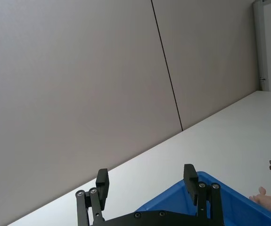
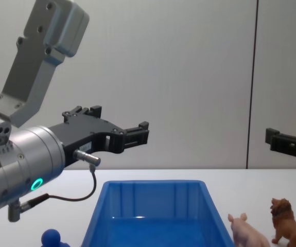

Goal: Pick up the two dolls from the table and place them into the box.

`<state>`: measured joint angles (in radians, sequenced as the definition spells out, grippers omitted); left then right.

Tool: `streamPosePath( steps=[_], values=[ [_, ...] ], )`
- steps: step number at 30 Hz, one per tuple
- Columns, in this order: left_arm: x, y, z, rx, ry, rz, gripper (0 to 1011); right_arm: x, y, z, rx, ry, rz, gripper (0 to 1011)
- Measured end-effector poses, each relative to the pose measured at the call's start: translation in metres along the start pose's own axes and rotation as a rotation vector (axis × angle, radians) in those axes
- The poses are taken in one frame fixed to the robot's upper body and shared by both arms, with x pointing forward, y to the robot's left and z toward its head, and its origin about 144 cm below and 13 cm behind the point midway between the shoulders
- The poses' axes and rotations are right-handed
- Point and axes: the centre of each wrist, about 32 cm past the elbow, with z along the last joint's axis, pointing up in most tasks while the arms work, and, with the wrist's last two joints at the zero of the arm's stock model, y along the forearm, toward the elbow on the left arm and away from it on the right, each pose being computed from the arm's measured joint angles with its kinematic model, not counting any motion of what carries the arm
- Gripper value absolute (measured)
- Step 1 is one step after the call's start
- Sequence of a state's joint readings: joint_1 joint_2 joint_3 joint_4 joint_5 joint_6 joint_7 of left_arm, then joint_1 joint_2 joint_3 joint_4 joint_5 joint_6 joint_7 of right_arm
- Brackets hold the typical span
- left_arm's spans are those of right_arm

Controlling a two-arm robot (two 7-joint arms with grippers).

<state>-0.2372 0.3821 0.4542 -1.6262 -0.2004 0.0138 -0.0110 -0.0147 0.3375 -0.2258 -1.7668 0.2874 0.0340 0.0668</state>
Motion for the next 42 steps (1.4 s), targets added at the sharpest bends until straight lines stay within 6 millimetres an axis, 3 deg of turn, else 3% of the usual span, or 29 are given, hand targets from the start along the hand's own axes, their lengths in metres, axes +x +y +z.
streamPosePath(
  steps=[42],
  values=[
    [0.0000,0.0000,0.0000,0.000,0.000,0.000,1001,-0.0004,-0.0017,-0.0001,-0.022,0.001,-0.013,1001]
  ],
)
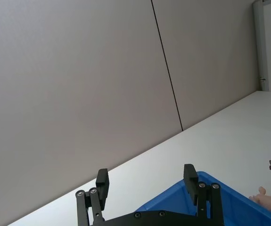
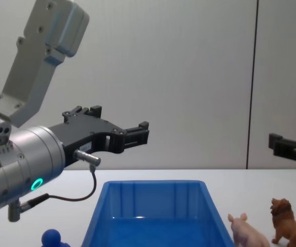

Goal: Pick up the two dolls from the table and place them into the box.

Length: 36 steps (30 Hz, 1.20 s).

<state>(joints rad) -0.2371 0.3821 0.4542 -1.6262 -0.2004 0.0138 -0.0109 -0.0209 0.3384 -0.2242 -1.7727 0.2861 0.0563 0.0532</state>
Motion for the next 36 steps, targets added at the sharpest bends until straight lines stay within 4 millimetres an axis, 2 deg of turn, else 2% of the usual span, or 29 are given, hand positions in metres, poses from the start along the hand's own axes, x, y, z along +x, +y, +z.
streamPosePath(
  steps=[14,24,36],
  values=[
    [0.000,0.000,0.000,0.000,0.000,0.000,1001,0.003,-0.010,-0.006,-0.150,0.000,-0.076,1001],
    [0.000,0.000,0.000,0.000,0.000,0.000,1001,0.007,-0.014,-0.022,-0.261,-0.003,-0.099,1001],
    [0.000,0.000,0.000,0.000,0.000,0.000,1001,0.006,-0.007,-0.045,-0.320,-0.009,-0.060,1001]
  ],
)
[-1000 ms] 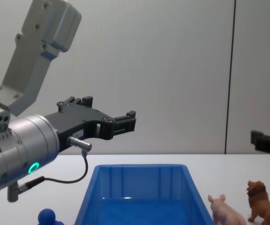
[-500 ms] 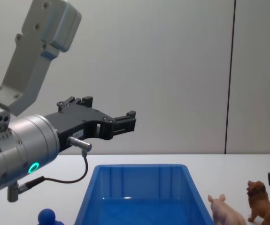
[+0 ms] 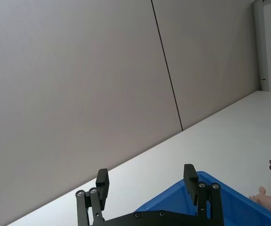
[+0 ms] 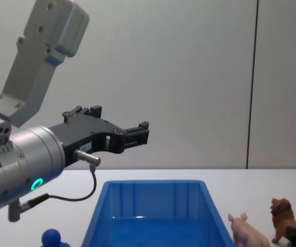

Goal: Pick up the two dolls from the table and place them into the box.

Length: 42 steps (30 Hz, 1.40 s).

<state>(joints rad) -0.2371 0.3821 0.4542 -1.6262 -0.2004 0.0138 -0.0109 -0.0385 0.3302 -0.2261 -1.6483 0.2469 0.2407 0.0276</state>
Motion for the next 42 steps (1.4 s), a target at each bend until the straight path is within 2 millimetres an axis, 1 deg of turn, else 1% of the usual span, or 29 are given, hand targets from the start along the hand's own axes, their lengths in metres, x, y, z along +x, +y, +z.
streamPosePath(
  steps=[7,11,14,15,18,20,21,22,23,24,26,31,42],
  values=[
    [0.000,0.000,0.000,0.000,0.000,0.000,1001,-0.001,0.009,-0.007,-0.015,-0.003,0.013,994],
    [0.000,0.000,0.000,0.000,0.000,0.000,1001,0.000,0.014,-0.011,-0.025,-0.004,0.015,912],
    [0.000,0.000,0.000,0.000,0.000,0.000,1001,0.000,0.020,-0.014,-0.030,-0.002,0.014,831],
    [0.000,0.000,0.000,0.000,0.000,0.000,1001,0.000,0.022,-0.014,-0.029,-0.002,0.014,781],
    [0.000,0.000,0.000,0.000,0.000,0.000,1001,0.000,0.025,-0.016,-0.030,-0.001,0.014,728],
    [0.000,0.000,0.000,0.000,0.000,0.000,1001,0.000,0.028,-0.017,-0.029,0.000,0.014,675],
    [0.000,0.000,0.000,0.000,0.000,0.000,1001,0.000,0.029,-0.017,-0.028,-0.001,0.015,605],
    [0.000,0.000,0.000,0.000,0.000,0.000,1001,0.000,0.030,-0.018,-0.027,0.000,0.015,605],
    [0.000,0.000,0.000,0.000,0.000,0.000,1001,0.000,0.032,-0.018,-0.025,0.000,0.017,546],
    [0.000,0.000,0.000,0.000,0.000,0.000,1001,0.000,0.032,-0.018,-0.024,0.001,0.017,533],
    [0.000,0.000,0.000,0.000,0.000,0.000,1001,-0.001,0.034,-0.018,-0.019,0.001,0.019,443],
    [0.000,0.000,0.000,0.000,0.000,0.000,1001,-0.002,0.036,-0.017,-0.005,0.003,0.025,330],
    [0.000,0.000,0.000,0.000,0.000,0.000,1001,-0.006,0.032,-0.004,0.047,-0.001,0.040,319]
  ],
)
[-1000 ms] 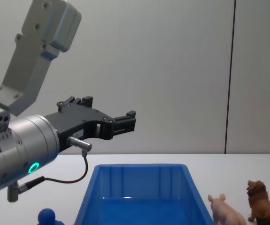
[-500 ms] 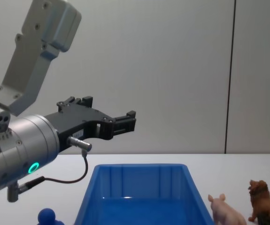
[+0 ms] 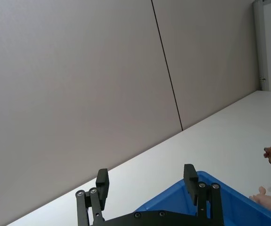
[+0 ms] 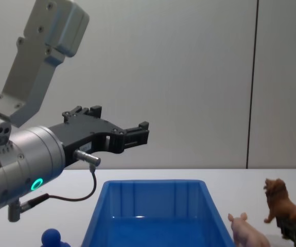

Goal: Pick up the two dolls from the table and place them into the box.

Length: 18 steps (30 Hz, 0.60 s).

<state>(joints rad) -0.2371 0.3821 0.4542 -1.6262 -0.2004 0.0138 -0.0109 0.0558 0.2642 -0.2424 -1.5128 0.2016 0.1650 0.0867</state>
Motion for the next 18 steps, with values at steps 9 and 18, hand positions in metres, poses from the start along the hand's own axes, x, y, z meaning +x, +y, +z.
streamPosePath(
  steps=[9,18],
  values=[
    [0.000,0.000,0.000,0.000,0.000,0.000,1001,-0.004,-0.006,0.018,0.058,-0.010,0.036,318],
    [0.000,0.000,0.000,0.000,0.000,0.000,1001,-0.011,-0.009,0.033,0.096,-0.018,0.110,319]
  ],
)
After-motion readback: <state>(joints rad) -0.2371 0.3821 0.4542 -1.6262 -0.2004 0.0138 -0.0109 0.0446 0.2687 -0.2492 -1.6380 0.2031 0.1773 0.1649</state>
